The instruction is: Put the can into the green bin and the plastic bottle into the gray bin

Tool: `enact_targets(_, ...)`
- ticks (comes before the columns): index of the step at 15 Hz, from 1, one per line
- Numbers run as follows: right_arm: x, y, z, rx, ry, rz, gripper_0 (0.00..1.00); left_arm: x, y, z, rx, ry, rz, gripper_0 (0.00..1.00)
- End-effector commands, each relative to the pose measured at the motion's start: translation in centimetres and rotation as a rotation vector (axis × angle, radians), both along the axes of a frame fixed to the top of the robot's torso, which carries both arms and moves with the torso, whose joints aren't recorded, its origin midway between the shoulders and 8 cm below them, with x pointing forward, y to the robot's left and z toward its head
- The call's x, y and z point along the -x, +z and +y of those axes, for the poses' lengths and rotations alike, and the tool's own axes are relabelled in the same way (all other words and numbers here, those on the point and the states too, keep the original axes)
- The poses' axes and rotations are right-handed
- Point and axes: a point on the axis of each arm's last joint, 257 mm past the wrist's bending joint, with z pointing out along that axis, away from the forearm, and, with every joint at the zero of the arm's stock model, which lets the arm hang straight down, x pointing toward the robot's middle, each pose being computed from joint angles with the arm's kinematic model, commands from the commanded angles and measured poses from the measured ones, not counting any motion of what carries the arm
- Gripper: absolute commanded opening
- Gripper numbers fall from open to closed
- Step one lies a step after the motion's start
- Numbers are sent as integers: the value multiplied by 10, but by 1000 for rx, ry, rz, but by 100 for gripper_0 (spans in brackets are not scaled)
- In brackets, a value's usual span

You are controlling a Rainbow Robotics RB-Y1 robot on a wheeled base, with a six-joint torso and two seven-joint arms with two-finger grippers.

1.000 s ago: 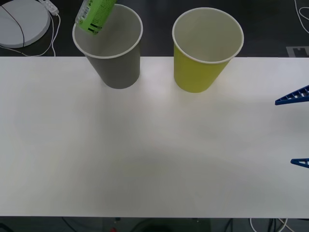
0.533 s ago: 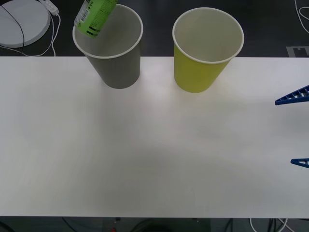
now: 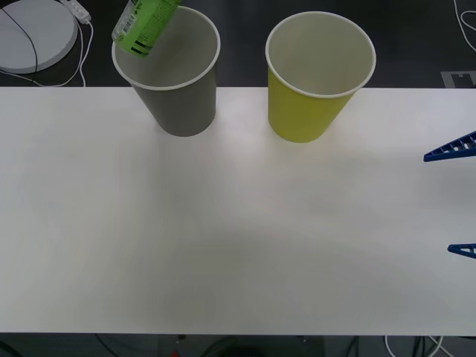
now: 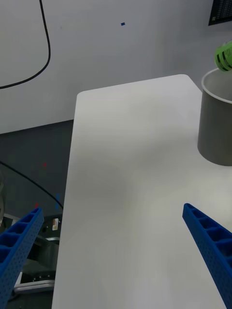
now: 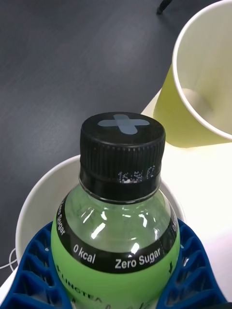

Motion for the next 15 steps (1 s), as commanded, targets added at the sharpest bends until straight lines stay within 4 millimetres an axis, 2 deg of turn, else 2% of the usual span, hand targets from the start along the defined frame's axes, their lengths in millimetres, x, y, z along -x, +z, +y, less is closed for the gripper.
enact_targets(1,0,0,0,0,0,0,100,0,-1,0,1,-2,1,100)
enact_targets(15,0,0,0,0,0,0,100,1,1,6,12,-8,2,100)
